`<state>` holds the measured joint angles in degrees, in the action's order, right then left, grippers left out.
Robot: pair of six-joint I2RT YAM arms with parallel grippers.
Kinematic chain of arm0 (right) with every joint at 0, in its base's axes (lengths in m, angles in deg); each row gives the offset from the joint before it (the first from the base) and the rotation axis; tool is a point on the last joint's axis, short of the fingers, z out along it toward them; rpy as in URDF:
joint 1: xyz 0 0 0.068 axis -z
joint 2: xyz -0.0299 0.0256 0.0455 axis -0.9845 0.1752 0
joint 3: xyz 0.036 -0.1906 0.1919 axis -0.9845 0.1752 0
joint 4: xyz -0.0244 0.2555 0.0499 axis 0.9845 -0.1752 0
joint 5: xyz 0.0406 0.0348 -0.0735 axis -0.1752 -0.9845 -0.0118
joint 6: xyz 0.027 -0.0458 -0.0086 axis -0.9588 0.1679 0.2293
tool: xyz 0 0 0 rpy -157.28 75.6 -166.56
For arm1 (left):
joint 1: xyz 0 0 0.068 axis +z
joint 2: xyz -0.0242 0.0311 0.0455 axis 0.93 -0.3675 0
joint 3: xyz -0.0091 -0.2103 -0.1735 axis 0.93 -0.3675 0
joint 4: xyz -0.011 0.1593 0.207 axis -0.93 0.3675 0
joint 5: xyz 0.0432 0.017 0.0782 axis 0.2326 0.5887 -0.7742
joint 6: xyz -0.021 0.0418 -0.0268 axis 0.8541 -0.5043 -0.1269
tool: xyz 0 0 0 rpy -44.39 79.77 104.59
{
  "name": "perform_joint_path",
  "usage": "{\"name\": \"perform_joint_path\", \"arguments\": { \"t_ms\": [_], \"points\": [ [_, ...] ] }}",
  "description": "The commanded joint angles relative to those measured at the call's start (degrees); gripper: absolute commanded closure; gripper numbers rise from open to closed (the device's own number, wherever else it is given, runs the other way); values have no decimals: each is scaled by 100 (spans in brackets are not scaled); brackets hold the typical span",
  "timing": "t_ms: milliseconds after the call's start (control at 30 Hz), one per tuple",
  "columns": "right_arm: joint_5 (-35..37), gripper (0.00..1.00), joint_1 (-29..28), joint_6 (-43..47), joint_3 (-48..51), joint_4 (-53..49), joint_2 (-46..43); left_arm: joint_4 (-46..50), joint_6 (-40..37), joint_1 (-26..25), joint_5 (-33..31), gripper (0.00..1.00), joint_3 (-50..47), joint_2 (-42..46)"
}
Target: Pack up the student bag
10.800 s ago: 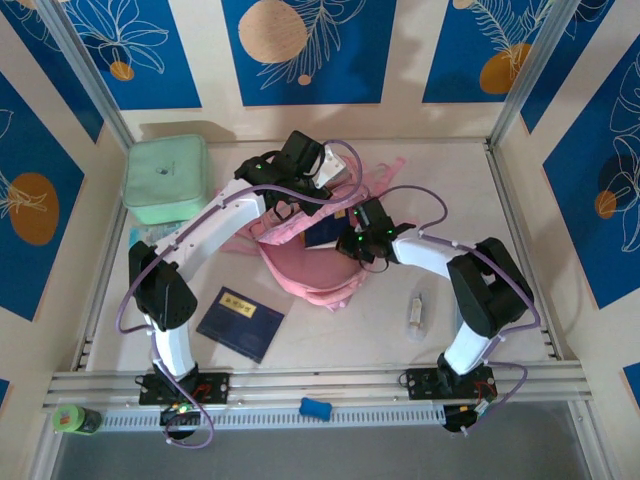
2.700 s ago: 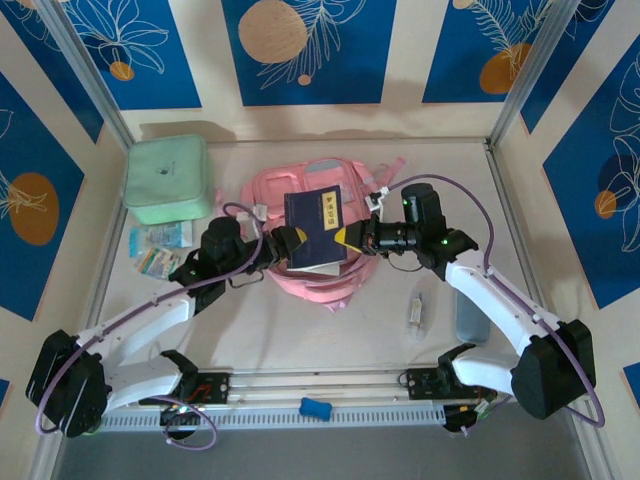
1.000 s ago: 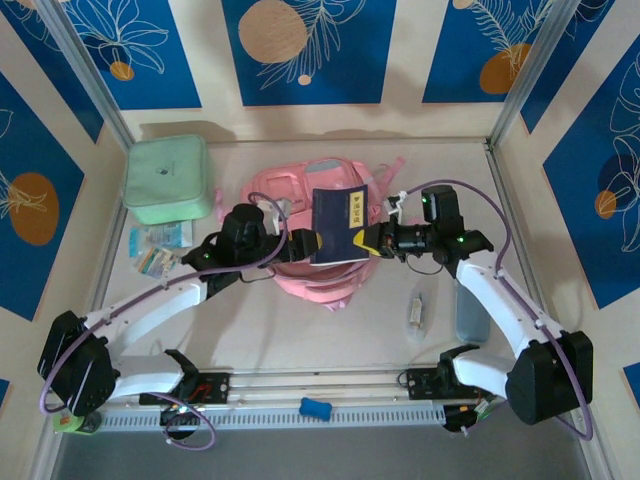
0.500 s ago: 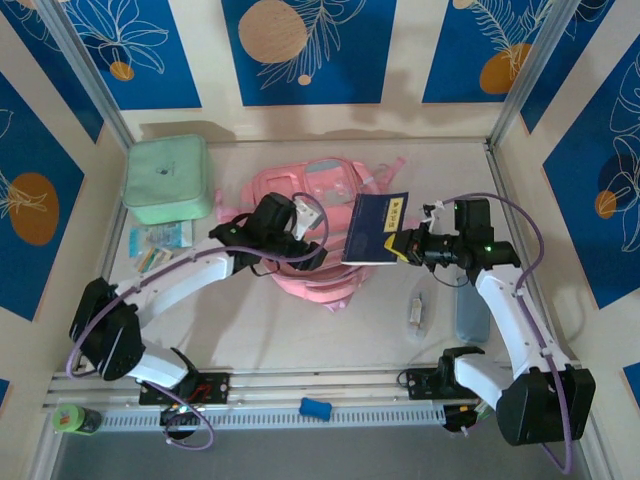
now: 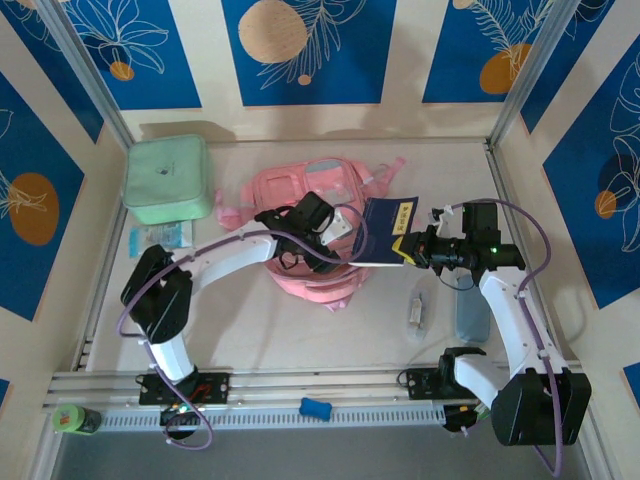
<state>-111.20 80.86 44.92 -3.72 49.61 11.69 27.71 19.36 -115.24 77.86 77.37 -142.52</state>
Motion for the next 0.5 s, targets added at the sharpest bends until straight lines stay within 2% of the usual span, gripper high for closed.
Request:
{"name": "perform_joint_path", "arguments": {
  "t_ms": [0, 300, 367, 467],
  "points": [
    [-193, 100, 86, 190, -42, -82, -18, 78, -372, -35, -275, 26, 256, -154],
    [-420, 100, 368, 217, 103, -10, 23, 41, -315, -49, -276, 29, 653, -831],
    [-509, 100, 405, 181, 118, 51, 49, -54, -279, -43, -401, 33, 714, -946],
    [-536, 100, 432, 259, -28, -12, 132, -268, -233, -39, -877, 46, 722, -997]
  ]
}}
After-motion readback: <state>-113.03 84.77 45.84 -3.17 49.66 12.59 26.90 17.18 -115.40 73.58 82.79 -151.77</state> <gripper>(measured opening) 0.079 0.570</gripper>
